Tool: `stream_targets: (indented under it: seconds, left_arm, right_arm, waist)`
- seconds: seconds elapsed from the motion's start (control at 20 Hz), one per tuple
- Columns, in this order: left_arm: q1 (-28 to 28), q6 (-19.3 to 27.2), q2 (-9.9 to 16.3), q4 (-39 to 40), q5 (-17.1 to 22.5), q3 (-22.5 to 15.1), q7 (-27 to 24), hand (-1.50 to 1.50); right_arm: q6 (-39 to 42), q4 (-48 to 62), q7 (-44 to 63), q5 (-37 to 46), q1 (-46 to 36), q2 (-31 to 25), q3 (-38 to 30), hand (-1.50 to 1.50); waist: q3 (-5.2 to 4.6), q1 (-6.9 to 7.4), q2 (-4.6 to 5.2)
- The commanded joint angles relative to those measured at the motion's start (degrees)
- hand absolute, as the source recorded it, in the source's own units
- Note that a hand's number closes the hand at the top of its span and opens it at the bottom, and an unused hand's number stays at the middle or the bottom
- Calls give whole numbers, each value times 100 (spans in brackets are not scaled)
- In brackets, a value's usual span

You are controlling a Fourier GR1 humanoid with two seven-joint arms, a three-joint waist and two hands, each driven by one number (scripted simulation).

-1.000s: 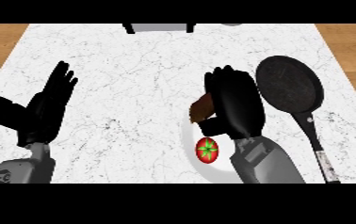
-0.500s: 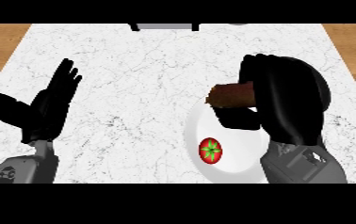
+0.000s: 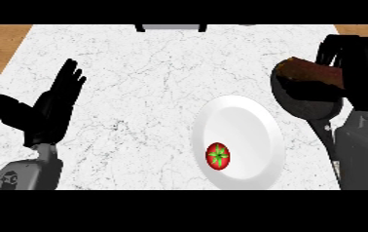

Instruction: Pick the sweet potato from the plate and place it in the pan

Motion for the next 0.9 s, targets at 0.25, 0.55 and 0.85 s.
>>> stream_targets:
  seconds: [0.25,0.55,0.85]
  left_arm:
    - [-27,-134,-19,-45,23,57,68,0]
    - [-255,-333,-18,419,48,184,-184,0]
    - [-194,-145,-84,-28,-127,73,117,0]
  right_arm:
    - [-1740,2656,-1846,-731,-133,-772,-1204,150]
    - [-2275,4176,-3030,-1200,-395,-904,-1299,150]
    - [-3347,6359,-3374,-719,-1049,-959,-1267,150]
  waist:
    - [2,84,22]
    - [1,61,22]
    - [4,130,34]
